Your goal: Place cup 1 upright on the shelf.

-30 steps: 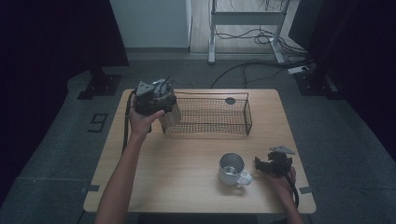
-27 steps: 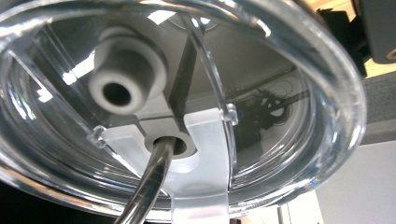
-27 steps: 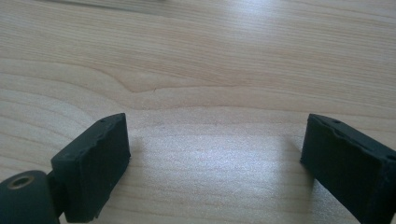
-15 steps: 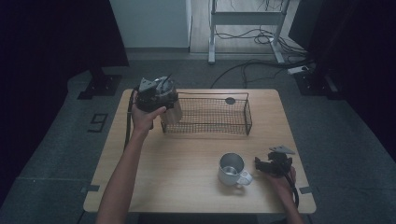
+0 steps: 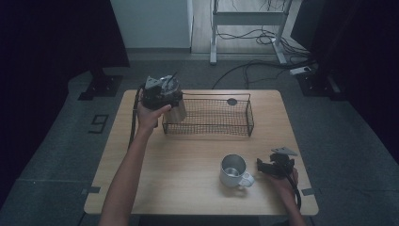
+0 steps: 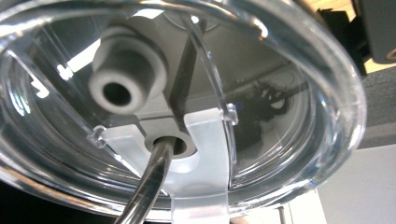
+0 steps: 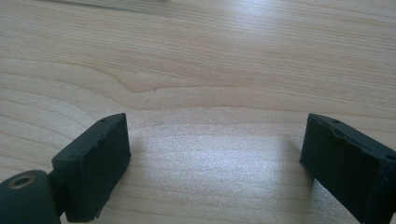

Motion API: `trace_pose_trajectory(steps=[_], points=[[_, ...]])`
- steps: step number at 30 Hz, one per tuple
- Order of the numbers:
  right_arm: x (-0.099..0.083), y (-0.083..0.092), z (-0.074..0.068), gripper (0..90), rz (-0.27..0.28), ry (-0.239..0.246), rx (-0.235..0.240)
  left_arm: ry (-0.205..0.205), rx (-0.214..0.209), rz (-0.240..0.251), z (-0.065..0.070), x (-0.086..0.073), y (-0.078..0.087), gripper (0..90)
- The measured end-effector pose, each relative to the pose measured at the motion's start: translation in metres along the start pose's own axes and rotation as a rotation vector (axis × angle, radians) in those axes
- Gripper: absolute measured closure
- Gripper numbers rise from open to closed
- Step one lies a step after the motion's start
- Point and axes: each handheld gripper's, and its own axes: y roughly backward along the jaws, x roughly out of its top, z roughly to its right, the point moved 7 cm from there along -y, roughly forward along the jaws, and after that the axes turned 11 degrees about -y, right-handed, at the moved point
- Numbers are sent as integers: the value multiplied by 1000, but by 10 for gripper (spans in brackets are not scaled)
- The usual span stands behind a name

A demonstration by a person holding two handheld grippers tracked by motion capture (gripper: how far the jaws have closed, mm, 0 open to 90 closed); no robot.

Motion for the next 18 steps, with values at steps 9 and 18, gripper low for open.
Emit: trace_pose_trajectory(steps=[9, 18], points=[[0, 0, 0, 79, 0, 0, 1, -15, -7, -5, 5, 5, -15, 40], [0, 0, 0, 81, 0, 1, 1, -27, -11, -14, 8, 10, -26, 40]])
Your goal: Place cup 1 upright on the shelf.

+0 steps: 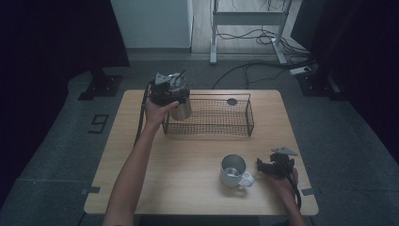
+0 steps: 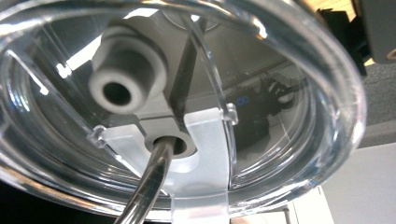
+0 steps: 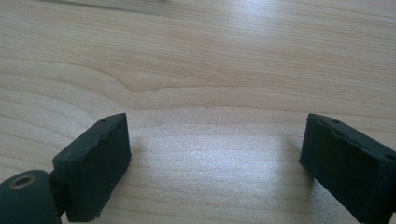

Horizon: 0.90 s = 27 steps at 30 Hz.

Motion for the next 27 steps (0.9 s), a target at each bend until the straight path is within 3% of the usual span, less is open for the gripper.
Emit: trace_pose_trajectory(steps=[12, 27], points=[[0, 0, 0, 81, 0, 0, 0, -21, 0, 0, 5, 7, -16, 40], [0, 0, 0, 83, 1, 1, 1, -11, -14, -15, 8, 5, -33, 40]])
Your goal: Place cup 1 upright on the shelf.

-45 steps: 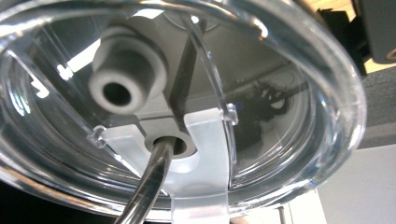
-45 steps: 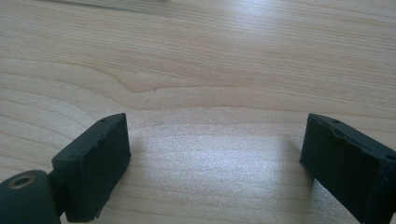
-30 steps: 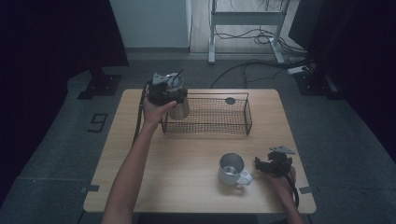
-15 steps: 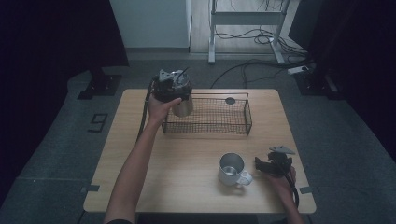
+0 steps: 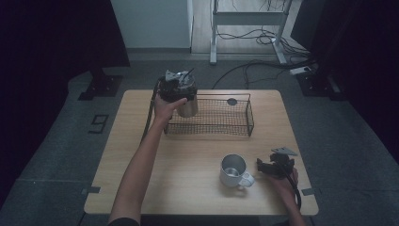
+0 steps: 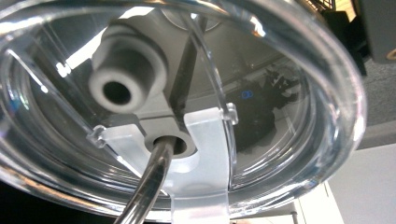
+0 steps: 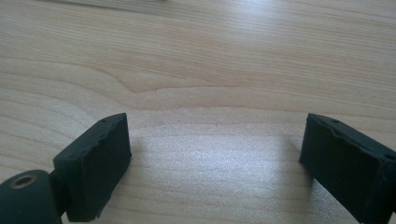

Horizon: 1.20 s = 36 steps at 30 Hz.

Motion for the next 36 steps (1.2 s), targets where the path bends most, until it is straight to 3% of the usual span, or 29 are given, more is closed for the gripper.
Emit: trace_pose_trajectory(steps=[10, 36], points=[[0, 0, 0, 83, 0, -1, 0, -17, 15, -20, 0, -7, -11, 40], [0, 0, 0, 86, 0, 0, 1, 9, 10, -61, -2, -32, -28, 40]])
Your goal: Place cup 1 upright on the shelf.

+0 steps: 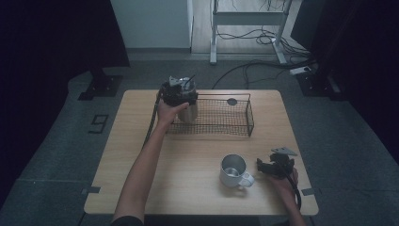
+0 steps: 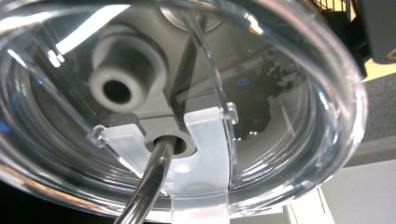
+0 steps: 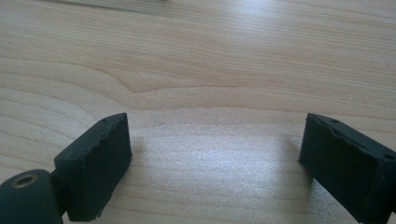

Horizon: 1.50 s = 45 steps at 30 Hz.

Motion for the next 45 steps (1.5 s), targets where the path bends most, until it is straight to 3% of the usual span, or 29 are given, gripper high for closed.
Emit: trace_pose_trajectory(steps=[19, 45], points=[[0, 0, 0, 87, 0, 0, 0, 0, 4, -49, 5, -22, -15, 40], [0, 0, 0, 89, 2, 2, 2, -13, 18, -80, 13, -33, -26, 39]])
